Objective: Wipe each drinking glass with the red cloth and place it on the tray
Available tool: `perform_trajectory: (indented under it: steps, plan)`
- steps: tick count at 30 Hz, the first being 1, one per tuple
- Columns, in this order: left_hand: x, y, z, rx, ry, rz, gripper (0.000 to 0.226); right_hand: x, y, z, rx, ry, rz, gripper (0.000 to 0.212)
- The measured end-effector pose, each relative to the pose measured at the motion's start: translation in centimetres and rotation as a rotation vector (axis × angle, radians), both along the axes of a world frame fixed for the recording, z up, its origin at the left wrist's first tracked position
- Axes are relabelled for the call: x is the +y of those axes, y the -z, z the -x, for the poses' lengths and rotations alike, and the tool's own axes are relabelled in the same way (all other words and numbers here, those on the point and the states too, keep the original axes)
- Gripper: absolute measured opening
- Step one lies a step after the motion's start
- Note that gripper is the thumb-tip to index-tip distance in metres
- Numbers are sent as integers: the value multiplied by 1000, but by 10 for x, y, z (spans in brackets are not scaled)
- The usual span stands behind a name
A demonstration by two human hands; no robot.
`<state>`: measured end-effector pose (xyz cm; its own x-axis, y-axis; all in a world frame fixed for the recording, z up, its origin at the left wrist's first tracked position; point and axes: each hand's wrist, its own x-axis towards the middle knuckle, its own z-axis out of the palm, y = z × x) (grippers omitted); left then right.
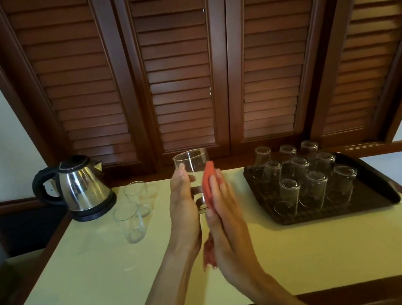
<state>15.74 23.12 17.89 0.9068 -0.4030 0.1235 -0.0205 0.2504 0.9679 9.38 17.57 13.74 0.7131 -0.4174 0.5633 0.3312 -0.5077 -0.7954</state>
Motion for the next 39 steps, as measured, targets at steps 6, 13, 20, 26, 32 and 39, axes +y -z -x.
perform_trajectory:
  steps: [6,13,20,26,32,39]
  plan:
    - [-1,6,7,-10,18,-12,50,-24,-12,-10,16,-36,-233,56]
    - [-15,25,4,-124,-19,-182,70,-9,-36,0,142,-110,-346,138]
    - [6,7,-8,-146,-74,-95,54,2,-3,-1,-34,-173,-399,57]
    - [3,2,1,-149,2,-160,57,-11,-11,-6,13,-132,-417,55]
    - [3,-1,7,-178,90,-168,45,-23,-26,-12,-10,-159,-451,48]
    - [8,-3,-13,-218,9,-126,62,0,-11,-1,-1,-189,-502,59]
